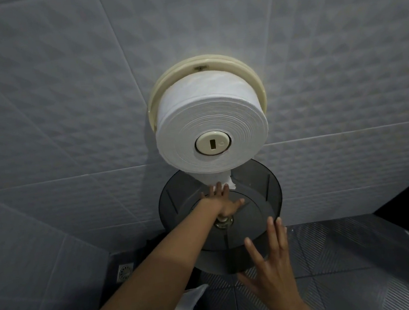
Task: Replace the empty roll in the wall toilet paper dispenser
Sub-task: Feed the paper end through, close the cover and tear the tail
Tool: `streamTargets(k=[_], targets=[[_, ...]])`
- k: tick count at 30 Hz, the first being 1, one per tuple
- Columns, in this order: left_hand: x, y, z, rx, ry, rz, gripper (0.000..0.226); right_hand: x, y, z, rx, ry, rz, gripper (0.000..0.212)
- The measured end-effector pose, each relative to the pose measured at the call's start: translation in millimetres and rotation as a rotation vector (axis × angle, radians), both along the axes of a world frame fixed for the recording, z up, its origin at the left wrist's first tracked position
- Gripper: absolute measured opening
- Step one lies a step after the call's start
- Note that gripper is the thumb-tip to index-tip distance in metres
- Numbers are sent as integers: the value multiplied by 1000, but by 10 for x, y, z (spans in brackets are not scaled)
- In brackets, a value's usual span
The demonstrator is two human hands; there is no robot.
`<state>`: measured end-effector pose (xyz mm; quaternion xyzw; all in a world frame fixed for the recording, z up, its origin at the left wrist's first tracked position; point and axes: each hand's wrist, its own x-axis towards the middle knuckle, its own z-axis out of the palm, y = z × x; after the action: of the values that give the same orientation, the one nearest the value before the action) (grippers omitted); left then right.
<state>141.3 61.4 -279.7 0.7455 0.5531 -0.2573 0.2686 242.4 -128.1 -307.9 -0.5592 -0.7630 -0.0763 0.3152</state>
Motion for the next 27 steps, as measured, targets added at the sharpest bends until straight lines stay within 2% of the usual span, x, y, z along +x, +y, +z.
streamTargets(k=[4, 18, 27], targets=[[-27, 131, -60, 93, -33, -17, 83, 12, 6, 13, -6, 28, 12, 108], [34, 333, -91, 72, -55, 19, 83, 58, 41, 16, 36, 39, 52, 114], [102, 230, -38, 1, -40, 42, 82, 59, 6, 52, -22, 27, 41, 121]])
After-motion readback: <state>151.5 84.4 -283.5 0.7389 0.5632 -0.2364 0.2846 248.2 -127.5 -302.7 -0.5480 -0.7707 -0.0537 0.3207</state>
